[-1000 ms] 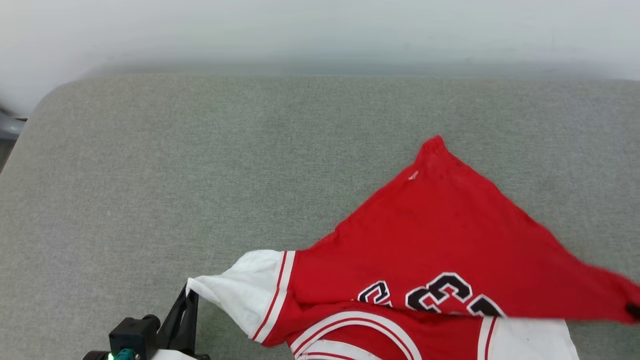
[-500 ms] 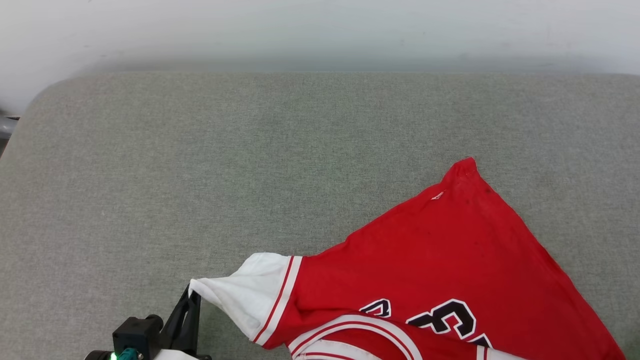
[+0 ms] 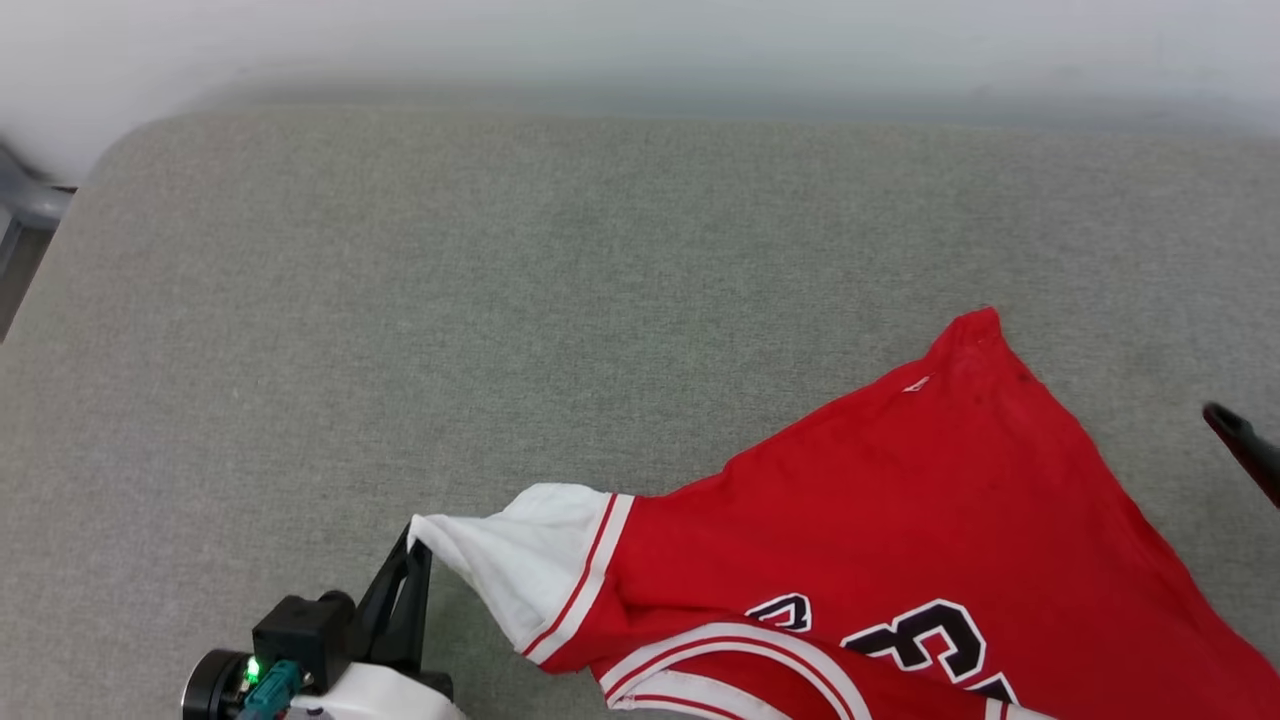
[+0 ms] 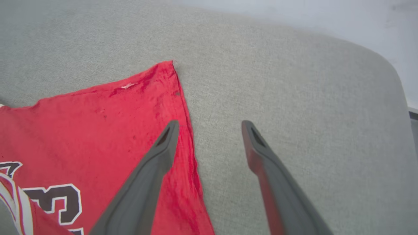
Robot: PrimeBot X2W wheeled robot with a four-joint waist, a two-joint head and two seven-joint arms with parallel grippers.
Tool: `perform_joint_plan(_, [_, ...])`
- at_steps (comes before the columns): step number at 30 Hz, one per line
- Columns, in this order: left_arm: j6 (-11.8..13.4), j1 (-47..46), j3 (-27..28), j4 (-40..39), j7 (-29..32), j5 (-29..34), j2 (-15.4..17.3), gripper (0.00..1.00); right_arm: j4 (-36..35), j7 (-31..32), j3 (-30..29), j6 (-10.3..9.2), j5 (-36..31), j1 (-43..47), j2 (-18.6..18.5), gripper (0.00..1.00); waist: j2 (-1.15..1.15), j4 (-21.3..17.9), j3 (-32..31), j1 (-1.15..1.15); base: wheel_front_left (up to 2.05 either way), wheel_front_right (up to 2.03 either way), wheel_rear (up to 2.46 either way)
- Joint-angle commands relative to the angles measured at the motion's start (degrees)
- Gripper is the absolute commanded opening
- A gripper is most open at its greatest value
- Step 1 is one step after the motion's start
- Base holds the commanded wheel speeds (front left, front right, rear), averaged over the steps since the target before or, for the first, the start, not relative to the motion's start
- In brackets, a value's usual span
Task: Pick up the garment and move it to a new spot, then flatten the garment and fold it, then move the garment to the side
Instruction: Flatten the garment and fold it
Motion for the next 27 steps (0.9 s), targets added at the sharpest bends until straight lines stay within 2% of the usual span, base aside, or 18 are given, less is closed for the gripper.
perform_joint_plan(1, [-0.13, -1.12, -0.08, -0.4, -0.04, 0.53, -0.23, 0.0, -0.33, 0.9, 1.39, -0.05, -0.38, -2.5, -0.42, 1.0, 0.0, 0.89, 1.04, -0.01, 0.0, 0.0, 0.0])
perform_joint_plan(6, [-0.36, -3.33, -0.96, -1.01, -0.07, 1.05, -0.86, 0.0, 1.89, 7.23, 9.1, -0.05, -1.2, -13.43, -1.56, 1.0, 0.0, 2.57, 3.59, -0.01, 0.0, 0.0, 0.0])
perform_joint_plan(14, [-0.71, -7.15, -2.9, -1.66, -0.27, 2.51, -2.64, 0.0, 11.89, 14.97, 21.32, -0.05, -3.17, -28.49, 0.09, 1.0, 0.0, 5.51, 8.04, -0.01, 0.0, 0.0, 0.0])
perform_joint_plan(20, [-1.03, -9.48, -4.18, -1.48, -0.46, 3.14, -3.86, 0.0, 20.59, 14.81, 28.27, -0.05, -5.16, -35.58, 2.38, 1.0, 0.0, 7.19, 10.72, -0.01, 0.0, 0.0, 0.0])
perform_joint_plan(27, [-1.38, -10.84, -5.04, -0.67, -0.72, 3.49, -4.84, 0.0, 30.96, 12.88, 35.2, -0.04, -4.31, -36.03, 3.8, 1.0, 0.0, 8.63, 12.34, -0.01, 0.0, 0.0, 0.0])
